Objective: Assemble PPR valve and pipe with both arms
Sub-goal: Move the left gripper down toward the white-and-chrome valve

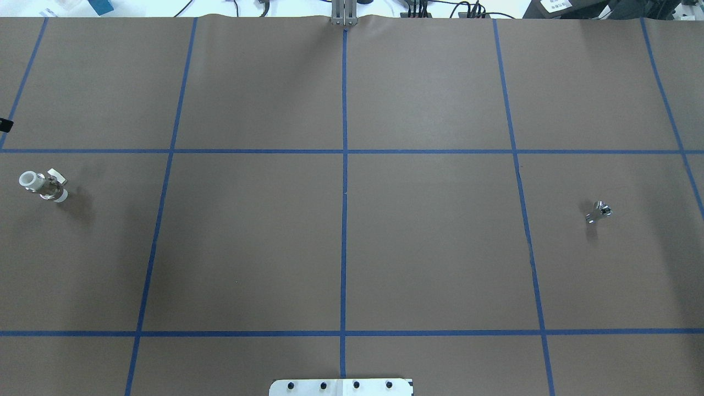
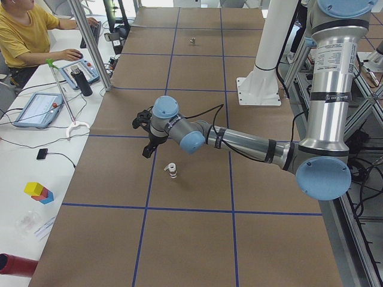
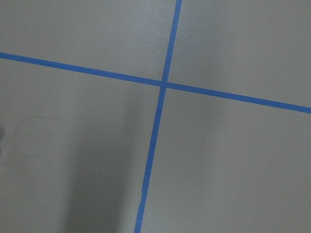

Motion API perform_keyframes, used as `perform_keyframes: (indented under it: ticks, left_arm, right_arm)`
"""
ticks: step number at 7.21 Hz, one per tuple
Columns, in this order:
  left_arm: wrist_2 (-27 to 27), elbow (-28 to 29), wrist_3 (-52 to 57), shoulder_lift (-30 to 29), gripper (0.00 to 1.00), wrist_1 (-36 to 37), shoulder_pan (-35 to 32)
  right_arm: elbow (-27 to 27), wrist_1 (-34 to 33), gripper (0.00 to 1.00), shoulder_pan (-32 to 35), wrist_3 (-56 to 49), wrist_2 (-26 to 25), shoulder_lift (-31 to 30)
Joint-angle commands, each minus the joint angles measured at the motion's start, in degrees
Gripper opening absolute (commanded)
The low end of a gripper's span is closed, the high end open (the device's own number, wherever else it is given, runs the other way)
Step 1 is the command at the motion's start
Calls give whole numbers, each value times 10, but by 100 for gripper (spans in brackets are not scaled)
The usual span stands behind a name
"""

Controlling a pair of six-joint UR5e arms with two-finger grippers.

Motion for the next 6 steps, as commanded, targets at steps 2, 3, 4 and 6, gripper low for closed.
perform_keyframes:
  ticks: [2,3,4,6]
  left_arm:
    - [45,4,-61,56,100,-12,63]
    - [44,12,-62,56,100,-13,74]
    - [44,19,-62,50,100,-13,84]
    - [43,20,-61,49,99,-14,94]
  right_arm:
    - [0,0,100,-4,0,1,0]
    - [-1,0,100,-4,0,2,0]
    - [-2,0,100,-4,0,2,0]
    - [-4,0,100,-4,0,1,0]
